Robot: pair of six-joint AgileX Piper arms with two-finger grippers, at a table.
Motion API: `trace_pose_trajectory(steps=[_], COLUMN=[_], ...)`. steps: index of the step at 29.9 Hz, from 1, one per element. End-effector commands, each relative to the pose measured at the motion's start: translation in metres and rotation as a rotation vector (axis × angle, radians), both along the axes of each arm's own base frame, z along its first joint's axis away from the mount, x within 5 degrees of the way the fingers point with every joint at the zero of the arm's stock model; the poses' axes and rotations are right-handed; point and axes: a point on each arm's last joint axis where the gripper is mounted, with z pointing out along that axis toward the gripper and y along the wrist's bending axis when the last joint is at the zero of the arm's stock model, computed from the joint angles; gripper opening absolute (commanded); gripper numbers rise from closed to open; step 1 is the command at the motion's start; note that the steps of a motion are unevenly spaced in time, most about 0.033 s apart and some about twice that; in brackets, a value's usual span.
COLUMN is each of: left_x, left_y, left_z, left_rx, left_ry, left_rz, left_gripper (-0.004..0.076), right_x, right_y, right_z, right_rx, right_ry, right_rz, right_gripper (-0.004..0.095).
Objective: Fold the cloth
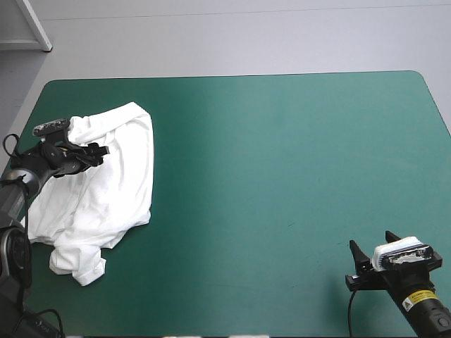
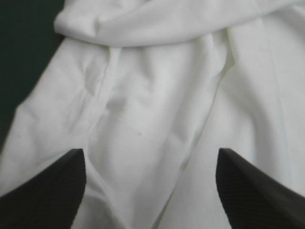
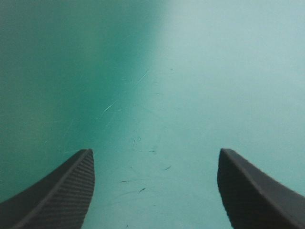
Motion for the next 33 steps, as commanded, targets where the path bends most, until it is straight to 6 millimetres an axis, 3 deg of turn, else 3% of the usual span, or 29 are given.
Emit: trace_pose_trajectory(steps=[1,7,9,11,13,15,21,24,28,33], left_x=[0.013,0.026,0.028,0.029,0.031,0.035,0.043,0.039,0.021,-0.023], left_y=[0.002,0.005,0.003,-0.007,-0.022,-0.044,-0.124,-0.178,-0.251,-0.335], left_z=[0.008,-0.026,-0.033,-0.038,-0.040,-0.040,-0.029,-0.018,-0.003,0.011], left_rx=[-0.020,-0.013,-0.029,-0.025,0.023,0.082,0.213,0.264,0.263,0.265], left_ry=[-0.105,-0.071,-0.049,-0.024,-0.017,-0.032,-0.170,-0.228,-0.296,-0.374], left_rz=[0.018,0.005,-0.007,-0.049,-0.147,-0.256,-0.479,-0.661,-0.863,-1.126], left_gripper=[0.0549,0.0547,0.0503,0.0356,0.0159,-0.0007,-0.0008,-0.0008,-0.0008,-0.0008], right_x=[0.003,0.003,0.003,0.003,0.003,0.003,0.003,0.003,0.003,0.003], right_y=[0.001,0.001,0.001,0.001,0.000,0.000,0.000,0.000,0.000,0.000], right_z=[0.018,0.018,0.019,0.019,0.019,0.019,0.019,0.019,0.019,0.019], right_rx=[0.013,0.013,0.012,0.006,-0.007,-0.020,-0.021,-0.021,-0.021,-0.020], right_ry=[-0.100,-0.100,-0.104,-0.109,-0.114,-0.118,-0.116,-0.117,-0.117,-0.118], right_rz=[0.004,0.004,0.004,0.005,0.007,0.007,0.007,0.007,0.007,0.007], right_gripper=[0.0669,0.0668,0.0662,0.0652,0.0646,0.0646,0.0646,0.0646,0.0646,0.0646])
